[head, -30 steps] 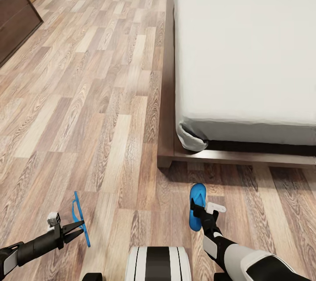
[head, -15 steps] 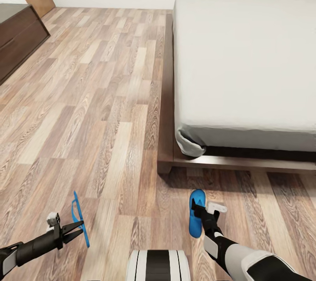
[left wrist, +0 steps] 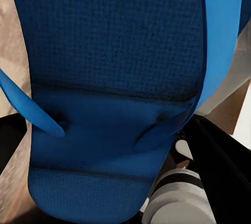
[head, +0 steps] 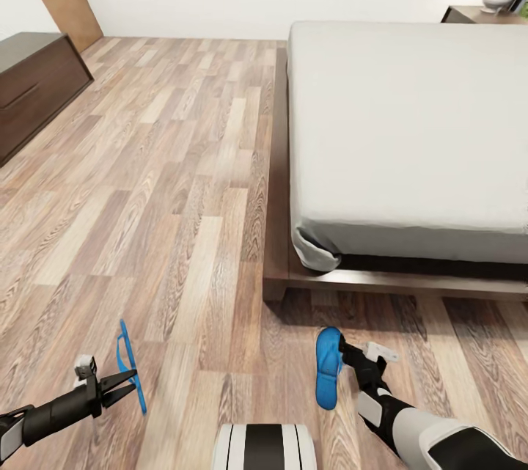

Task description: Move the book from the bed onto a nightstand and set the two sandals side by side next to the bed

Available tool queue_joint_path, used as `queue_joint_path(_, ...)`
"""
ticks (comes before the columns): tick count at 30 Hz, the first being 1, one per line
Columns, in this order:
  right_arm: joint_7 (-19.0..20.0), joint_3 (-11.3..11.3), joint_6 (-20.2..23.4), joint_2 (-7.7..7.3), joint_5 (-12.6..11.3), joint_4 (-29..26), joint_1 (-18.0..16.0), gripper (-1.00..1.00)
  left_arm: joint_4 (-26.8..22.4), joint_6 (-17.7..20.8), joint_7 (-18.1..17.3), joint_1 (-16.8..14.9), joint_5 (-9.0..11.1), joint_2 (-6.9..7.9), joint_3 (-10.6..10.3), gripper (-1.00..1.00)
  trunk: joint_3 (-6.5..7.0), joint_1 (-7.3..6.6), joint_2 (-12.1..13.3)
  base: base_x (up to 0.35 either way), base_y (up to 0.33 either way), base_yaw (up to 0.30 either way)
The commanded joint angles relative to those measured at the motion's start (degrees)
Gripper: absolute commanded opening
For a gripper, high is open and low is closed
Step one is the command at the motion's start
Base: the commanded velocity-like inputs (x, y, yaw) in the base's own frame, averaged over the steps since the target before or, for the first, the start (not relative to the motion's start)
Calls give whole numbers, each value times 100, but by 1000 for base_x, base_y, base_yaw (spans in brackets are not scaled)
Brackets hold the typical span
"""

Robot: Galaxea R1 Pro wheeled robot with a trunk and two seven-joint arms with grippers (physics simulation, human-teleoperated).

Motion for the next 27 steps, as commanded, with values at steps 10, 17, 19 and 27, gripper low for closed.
queue_joint_path(10, 965, 62, 934, -475, -1003, 30, -7, 100, 0, 23, -17, -2, -46, 4, 33, -100, 219, -27, 12, 0, 0, 0)
queue_joint_path(17, 1322, 77, 1551, -835, -1523, 53, -7, 100, 6, 1, -17, -2, -46, 4, 33, -100, 374, -45, 21, 0, 0, 0)
queue_joint_path(19, 1387, 72, 1786, -911, -1564, 54, -7, 100, 6, -6, -16, -2, -46, 4, 33, -100, 418, -50, 24, 0, 0, 0)
queue_joint_path(27, 1946, 62, 2982, -1308, -1675, 56, -7, 100, 3, -16, 54, -2, -48, 1, 33, -100, 595, -70, 35, 0, 0, 0)
